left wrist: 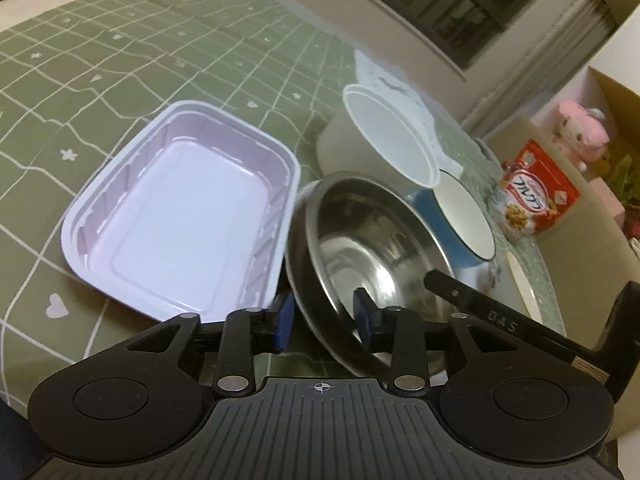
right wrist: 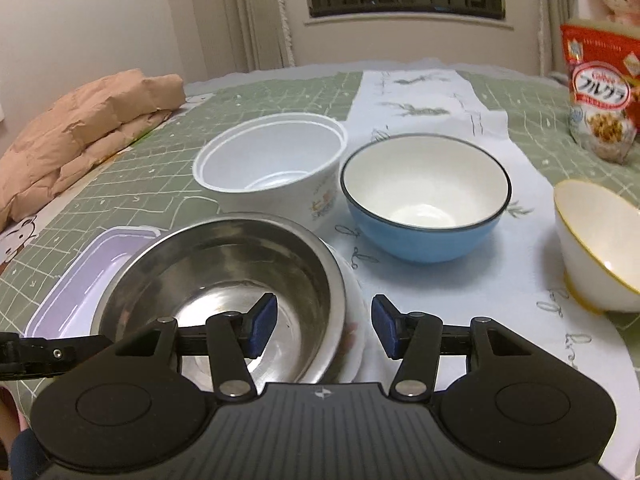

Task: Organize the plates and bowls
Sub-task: 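Carry the steel bowl with both tools and lower it onto the floral plate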

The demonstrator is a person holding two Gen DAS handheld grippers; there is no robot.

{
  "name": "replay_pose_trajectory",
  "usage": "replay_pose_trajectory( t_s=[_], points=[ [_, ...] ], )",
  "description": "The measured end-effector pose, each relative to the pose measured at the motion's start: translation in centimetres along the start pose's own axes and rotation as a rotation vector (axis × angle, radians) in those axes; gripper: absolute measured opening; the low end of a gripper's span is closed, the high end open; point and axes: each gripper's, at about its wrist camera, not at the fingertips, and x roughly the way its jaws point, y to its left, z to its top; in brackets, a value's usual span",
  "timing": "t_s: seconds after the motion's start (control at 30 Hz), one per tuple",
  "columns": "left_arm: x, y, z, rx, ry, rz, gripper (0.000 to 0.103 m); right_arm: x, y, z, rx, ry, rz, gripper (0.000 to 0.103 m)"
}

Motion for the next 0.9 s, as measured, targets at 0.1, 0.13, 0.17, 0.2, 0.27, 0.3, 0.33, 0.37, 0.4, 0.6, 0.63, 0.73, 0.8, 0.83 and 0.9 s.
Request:
replay_pose_trajectory(
  t_s=[0.1,0.13,0.17,0.2,0.27,0.3,0.33,0.37,0.4,0.6,0.63,0.73,0.8,0.83,0.9],
  points=[
    [-0.7,-0.4,-0.5,0.027,-0.004,0.002,0.038,0.2,-0.4,-0.2,0.017,0.012,0.008,0.053],
    [-1.1,-0.6,-0.7,0.04,-0.01,0.007,0.038,0.4,-0.6,-0.3,0.026,0.018,0.016,0.054],
    [-1.4,-0.7,-0.8,0.05,-0.012,0.014,0.038,0.6,-0.7,-0.4,0.034,0.025,0.025,0.054],
    [-1.5,-0.8,-0.9,0.052,-0.01,0.016,0.038,0.8,-0.8,-0.5,0.046,0.033,0.036,0.054],
    [-1.4,-0.6,-1.0,0.033,-0.005,0.017,0.041,1.2,-0.8,-0.6,0.059,0.041,0.047,0.055],
    [-1.2,-0.4,-0.9,0.015,-0.003,0.014,0.045,1.3,-0.9,-0.7,0.062,0.042,0.049,0.055],
    [-0.9,0.0,-0.8,-0.009,-0.001,0.009,0.047,1.3,-0.9,-0.8,0.065,0.043,0.053,0.055],
    [-0.6,0.3,-0.5,-0.038,0.001,0.0,0.047,1.3,-1.0,-0.8,0.068,0.045,0.059,0.055],
    [-0.3,0.6,-0.3,-0.068,0.005,-0.015,0.047,1.2,-1.2,-0.8,0.074,0.049,0.068,0.055],
    [1.5,0.8,1.0,-0.109,0.0,-0.011,0.042,2.4,-2.5,-0.5,0.151,0.101,0.125,0.055],
    [1.7,0.5,1.1,-0.096,-0.001,0.0,0.042,3.0,-2.8,-0.3,0.177,0.116,0.137,0.055],
    [2.4,0.0,1.4,-0.071,0.002,0.036,0.043,4.1,-3.5,0.1,0.245,0.137,0.183,0.058],
    [2.8,-0.1,1.7,-0.062,0.013,0.045,0.043,4.4,-3.5,0.4,0.256,0.143,0.193,0.06],
    [2.9,-0.2,1.8,-0.056,0.022,0.051,0.042,4.3,-3.5,0.4,0.254,0.144,0.198,0.06],
    [3.0,-0.4,1.8,-0.035,0.027,0.058,0.043,4.1,-3.4,0.3,0.243,0.142,0.204,0.06]
  ],
)
